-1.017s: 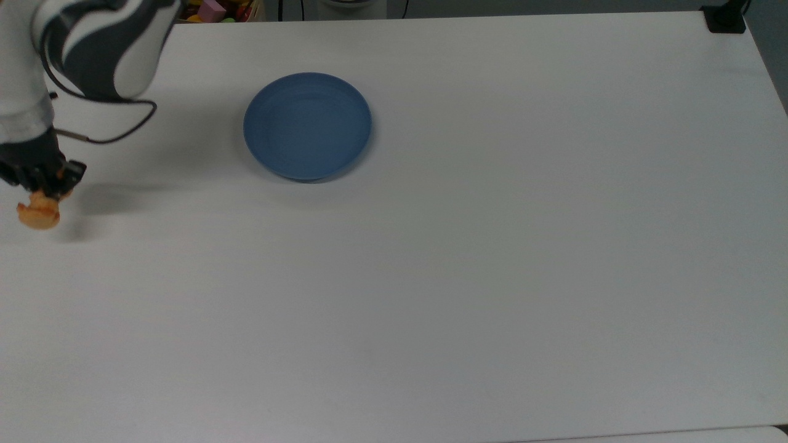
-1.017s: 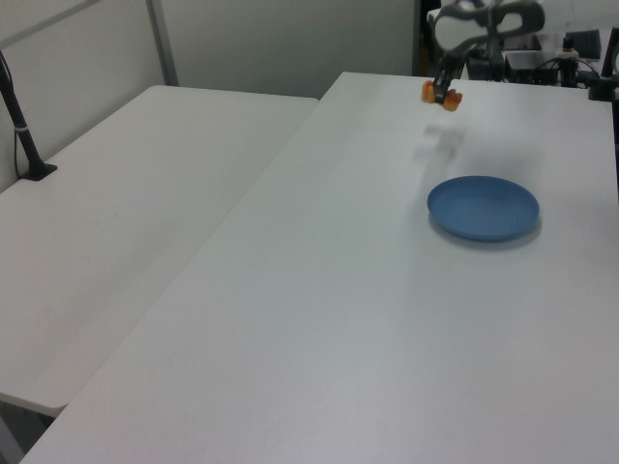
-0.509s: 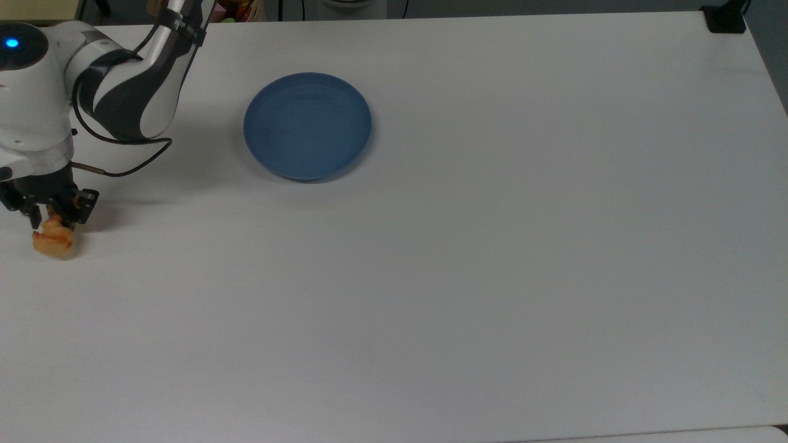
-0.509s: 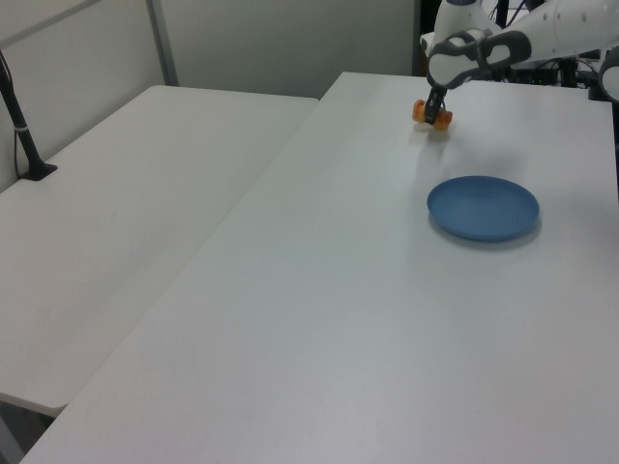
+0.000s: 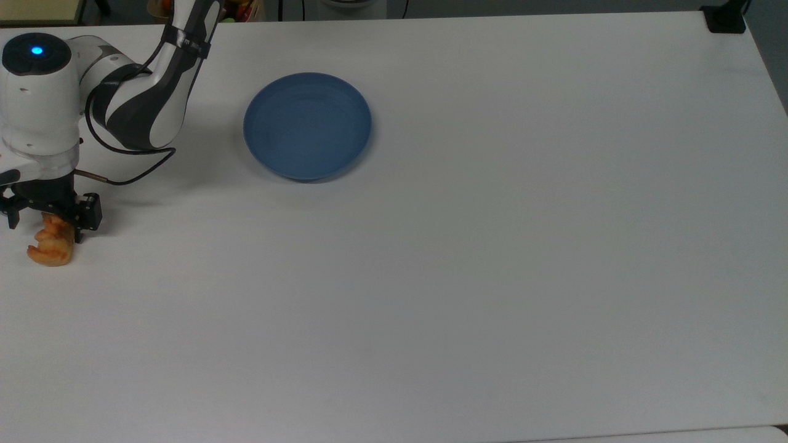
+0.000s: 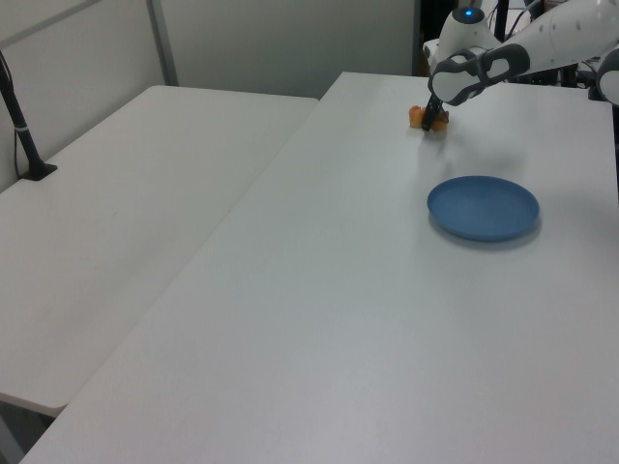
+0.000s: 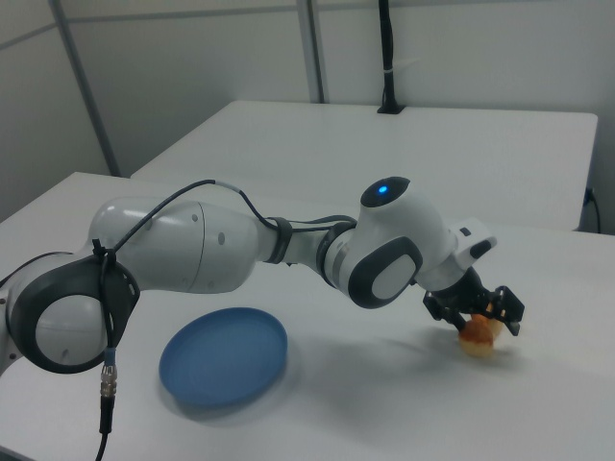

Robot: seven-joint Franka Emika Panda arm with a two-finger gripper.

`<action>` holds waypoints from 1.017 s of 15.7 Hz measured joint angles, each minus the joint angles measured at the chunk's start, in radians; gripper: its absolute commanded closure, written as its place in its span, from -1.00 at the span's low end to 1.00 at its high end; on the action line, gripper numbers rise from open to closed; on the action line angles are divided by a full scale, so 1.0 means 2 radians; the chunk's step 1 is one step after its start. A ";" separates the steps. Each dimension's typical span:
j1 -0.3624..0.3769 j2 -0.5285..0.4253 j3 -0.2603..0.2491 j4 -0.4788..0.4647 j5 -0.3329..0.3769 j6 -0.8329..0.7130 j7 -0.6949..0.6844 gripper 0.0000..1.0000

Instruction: Put the bread on the table

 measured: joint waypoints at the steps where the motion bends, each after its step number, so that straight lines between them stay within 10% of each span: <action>1: 0.000 -0.002 0.000 0.001 0.000 0.004 0.000 -1.00; 8: 0.026 -0.129 0.025 -0.070 -0.003 -0.030 0.035 -1.00; 16: 0.112 -0.363 0.087 -0.142 -0.096 -0.345 0.214 -1.00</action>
